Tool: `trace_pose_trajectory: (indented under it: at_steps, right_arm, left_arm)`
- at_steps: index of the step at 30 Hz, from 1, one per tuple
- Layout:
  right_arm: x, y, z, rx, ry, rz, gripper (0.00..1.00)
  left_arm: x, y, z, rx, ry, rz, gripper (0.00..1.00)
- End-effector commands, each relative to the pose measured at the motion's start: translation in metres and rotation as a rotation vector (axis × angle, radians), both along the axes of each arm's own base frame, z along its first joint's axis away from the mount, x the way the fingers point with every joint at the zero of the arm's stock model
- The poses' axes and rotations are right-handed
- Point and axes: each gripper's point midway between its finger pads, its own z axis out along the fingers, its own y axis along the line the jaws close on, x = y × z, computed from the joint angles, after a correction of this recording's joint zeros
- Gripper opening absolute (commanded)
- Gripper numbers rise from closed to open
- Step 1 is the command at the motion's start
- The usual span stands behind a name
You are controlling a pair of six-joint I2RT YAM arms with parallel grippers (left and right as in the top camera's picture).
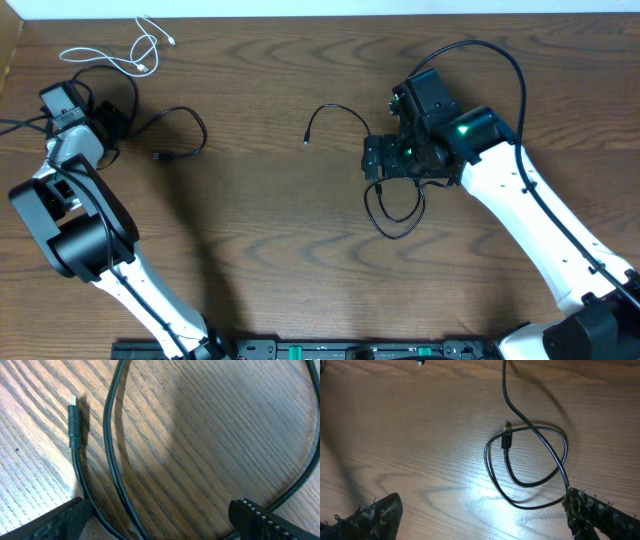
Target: Untangle cables
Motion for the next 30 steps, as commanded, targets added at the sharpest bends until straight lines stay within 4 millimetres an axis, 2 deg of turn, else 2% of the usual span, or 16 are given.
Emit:
trace_pose_trajectory:
  at_steps: [1, 5, 11, 12, 13, 14, 15, 19, 22, 23, 26, 29, 30]
  right_arm:
    - [0.0, -0.001, -0.005, -0.005, 0.014, -0.012, 0.99]
    - [0.0, -0.001, -0.005, -0.005, 0.014, -0.011, 0.99]
    - [0.002, 0.001, -0.004, 0.001, 0.004, -0.012, 0.99]
    - [0.003, 0.001, -0.004, 0.002, 0.002, -0.012, 0.99]
    - [0.003, 0.001, -0.004, 0.003, 0.0, -0.012, 0.99]
    - [0.004, 0.001, -0.004, 0.005, -0.002, -0.012, 0.99]
    - [0.004, 0.001, -0.003, 0.005, -0.004, -0.012, 0.99]
    - [0.004, 0.001, -0.003, 0.005, -0.003, -0.012, 0.99]
    - [0.004, 0.001, -0.003, 0.005, -0.003, -0.012, 0.99]
    - [0.004, 0.001, -0.003, 0.005, -0.003, -0.012, 0.99]
    - [0.004, 0.001, -0.004, 0.005, -0.002, -0.012, 0.99]
    - [0.004, 0.001, -0.004, 0.005, -0.002, -0.012, 0.99]
    - [0.004, 0.001, -0.003, 0.005, -0.003, -0.012, 0.99]
  left_arm:
    - [-0.019, 0.007, -0.026, -0.031, 0.072, 0.036, 0.89]
    - [-0.048, 0.031, -0.031, -0.039, 0.119, 0.172, 0.89]
    - [-0.073, 0.052, -0.034, -0.058, 0.143, 0.228, 0.88]
    - [-0.074, 0.053, -0.034, -0.059, 0.144, 0.231, 0.85]
    - [-0.075, 0.054, -0.034, -0.062, 0.141, 0.23, 0.76]
    - [-0.074, 0.052, -0.035, -0.067, 0.139, 0.213, 0.73]
    - [-0.073, 0.051, -0.035, -0.069, 0.139, 0.196, 0.66]
    - [-0.074, 0.05, -0.036, -0.073, 0.147, 0.197, 0.6]
    - [-0.076, 0.051, -0.036, -0.082, 0.144, 0.217, 0.46]
    - [-0.078, 0.052, -0.036, -0.089, 0.141, 0.239, 0.38]
    - [-0.083, 0.058, -0.036, -0.121, 0.108, 0.326, 0.29]
    - [-0.078, 0.063, -0.026, -0.142, 0.064, 0.344, 0.28]
    - [-0.076, 0.067, -0.017, -0.122, 0.052, 0.329, 0.46]
